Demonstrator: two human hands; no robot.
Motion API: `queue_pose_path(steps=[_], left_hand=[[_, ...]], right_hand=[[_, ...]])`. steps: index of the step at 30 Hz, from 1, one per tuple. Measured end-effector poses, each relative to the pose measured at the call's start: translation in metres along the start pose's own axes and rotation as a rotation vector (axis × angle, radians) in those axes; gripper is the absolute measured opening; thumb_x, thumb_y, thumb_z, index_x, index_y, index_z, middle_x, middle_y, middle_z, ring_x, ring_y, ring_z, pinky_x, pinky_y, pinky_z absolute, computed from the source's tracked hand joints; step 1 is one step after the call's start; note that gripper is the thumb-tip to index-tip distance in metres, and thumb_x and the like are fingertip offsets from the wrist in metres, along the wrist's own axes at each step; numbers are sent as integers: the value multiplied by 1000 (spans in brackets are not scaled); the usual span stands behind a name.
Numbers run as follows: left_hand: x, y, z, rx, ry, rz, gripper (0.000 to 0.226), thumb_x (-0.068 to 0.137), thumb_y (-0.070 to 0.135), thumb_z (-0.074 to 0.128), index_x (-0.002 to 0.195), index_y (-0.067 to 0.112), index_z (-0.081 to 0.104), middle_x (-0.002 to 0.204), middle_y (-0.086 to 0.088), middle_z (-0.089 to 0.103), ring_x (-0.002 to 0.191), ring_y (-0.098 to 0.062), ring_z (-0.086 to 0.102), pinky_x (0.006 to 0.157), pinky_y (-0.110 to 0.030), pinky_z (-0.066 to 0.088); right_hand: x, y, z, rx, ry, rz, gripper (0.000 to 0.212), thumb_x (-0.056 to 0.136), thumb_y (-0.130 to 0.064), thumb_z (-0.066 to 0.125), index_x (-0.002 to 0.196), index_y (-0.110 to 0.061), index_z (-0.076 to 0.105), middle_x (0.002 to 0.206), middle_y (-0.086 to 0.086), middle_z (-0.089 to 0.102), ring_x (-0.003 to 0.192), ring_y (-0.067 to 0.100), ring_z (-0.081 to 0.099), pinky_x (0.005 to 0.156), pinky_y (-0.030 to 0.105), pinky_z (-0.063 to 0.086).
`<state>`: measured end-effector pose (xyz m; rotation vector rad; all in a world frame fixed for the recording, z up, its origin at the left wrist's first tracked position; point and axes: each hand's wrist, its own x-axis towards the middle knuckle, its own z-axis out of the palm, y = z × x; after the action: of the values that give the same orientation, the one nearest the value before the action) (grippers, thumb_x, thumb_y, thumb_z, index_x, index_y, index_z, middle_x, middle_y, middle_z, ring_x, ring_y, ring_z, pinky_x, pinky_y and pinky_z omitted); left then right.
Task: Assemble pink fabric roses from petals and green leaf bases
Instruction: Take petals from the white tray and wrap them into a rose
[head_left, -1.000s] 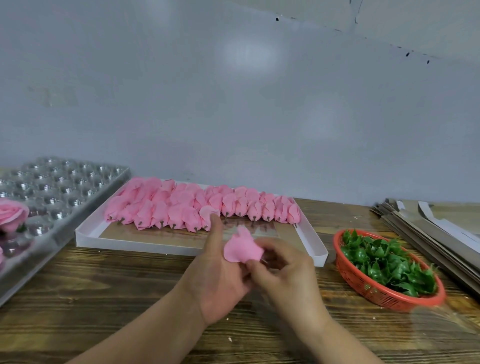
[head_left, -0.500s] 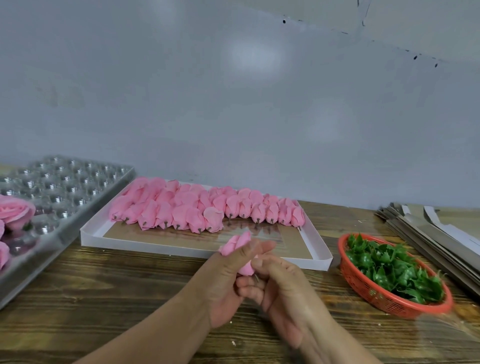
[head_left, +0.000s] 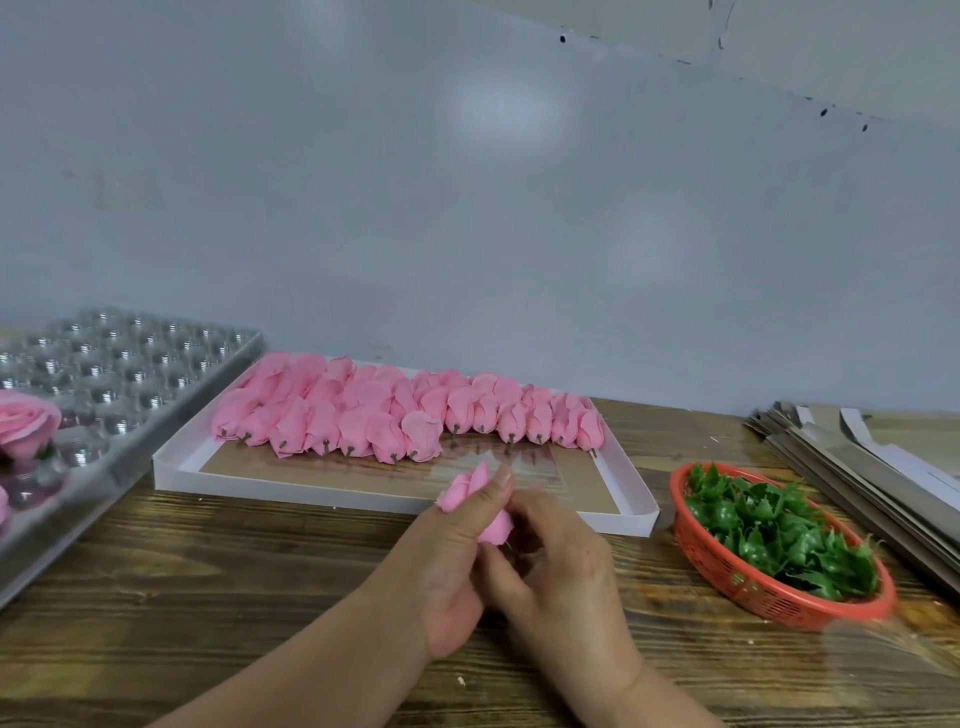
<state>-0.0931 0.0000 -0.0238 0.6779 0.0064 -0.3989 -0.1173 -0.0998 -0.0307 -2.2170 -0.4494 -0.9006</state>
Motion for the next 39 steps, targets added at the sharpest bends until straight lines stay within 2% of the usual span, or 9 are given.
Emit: queue_pose_path(steps=[3, 8, 11, 14, 17, 25, 31, 35, 39], left_hand=[[-5, 2, -1, 29, -135, -14, 43, 62, 37, 83, 91, 7, 70, 90, -15, 69, 85, -25, 69, 74, -35, 58], [-3, -6, -8, 55, -181, -34, 69, 34, 37, 97, 88, 3, 74, 93, -18, 69, 89, -26, 70, 73, -33, 59], [-2, -3, -10, 170, -200, 0, 59, 39, 41, 95, 87, 13, 76, 96, -16, 68, 91, -25, 67, 80, -35, 55], [-2, 4, -10, 259, -133, 2, 61, 52, 40, 89, 99, 6, 72, 84, -15, 59, 69, -25, 52, 57, -26, 44], [-3, 8, -9, 278, -111, -28, 58, 56, 34, 90, 102, 3, 72, 61, -3, 47, 43, -7, 33, 39, -18, 32], [1, 8, -5, 117, -54, -43, 43, 68, 27, 68, 101, 0, 68, 85, -17, 69, 76, -26, 68, 75, -35, 57], [2, 9, -5, 185, -39, -53, 46, 66, 32, 71, 103, 4, 66, 95, -16, 71, 86, -30, 65, 98, -50, 43], [2, 6, -2, 95, -12, 12, 25, 67, 34, 69, 72, 11, 63, 102, -14, 73, 82, -28, 71, 82, -43, 57], [3, 5, -4, 152, -23, -13, 29, 69, 41, 65, 52, 18, 68, 103, -12, 73, 84, -26, 71, 86, -42, 55]], right_hand=[[2, 0, 0, 220, 11, 178, 26, 68, -21, 67, 92, -29, 68, 73, -5, 66, 65, 9, 60, 61, 30, 52], [2, -3, 1, 515, -84, 297, 22, 65, -33, 67, 86, -30, 70, 72, 12, 66, 63, 22, 57, 62, 35, 51], [4, -1, 2, 725, -152, 398, 16, 66, -13, 66, 81, -11, 70, 63, 10, 62, 60, 16, 52, 55, 26, 45], [7, 0, -1, 970, -262, 616, 10, 64, -3, 69, 74, -2, 70, 60, 13, 63, 51, 16, 57, 51, 23, 49], [8, -2, -4, 1148, -318, 760, 4, 63, -7, 73, 65, -7, 69, 57, 14, 60, 47, 15, 58, 47, 22, 51], [2, -6, 2, 550, -156, 436, 18, 61, -18, 71, 79, -22, 70, 69, 4, 69, 63, 13, 61, 67, 36, 54], [3, -4, 0, 737, -176, 525, 6, 68, -5, 71, 72, -5, 66, 58, 6, 60, 59, 19, 53, 57, 31, 48], [2, -8, 2, 556, -169, 461, 25, 58, -25, 70, 82, -17, 69, 73, 19, 66, 64, 17, 56, 67, 44, 52], [2, -8, 3, 644, -118, 511, 16, 61, -13, 69, 77, -9, 69, 72, 26, 64, 65, 21, 56, 63, 41, 50]])
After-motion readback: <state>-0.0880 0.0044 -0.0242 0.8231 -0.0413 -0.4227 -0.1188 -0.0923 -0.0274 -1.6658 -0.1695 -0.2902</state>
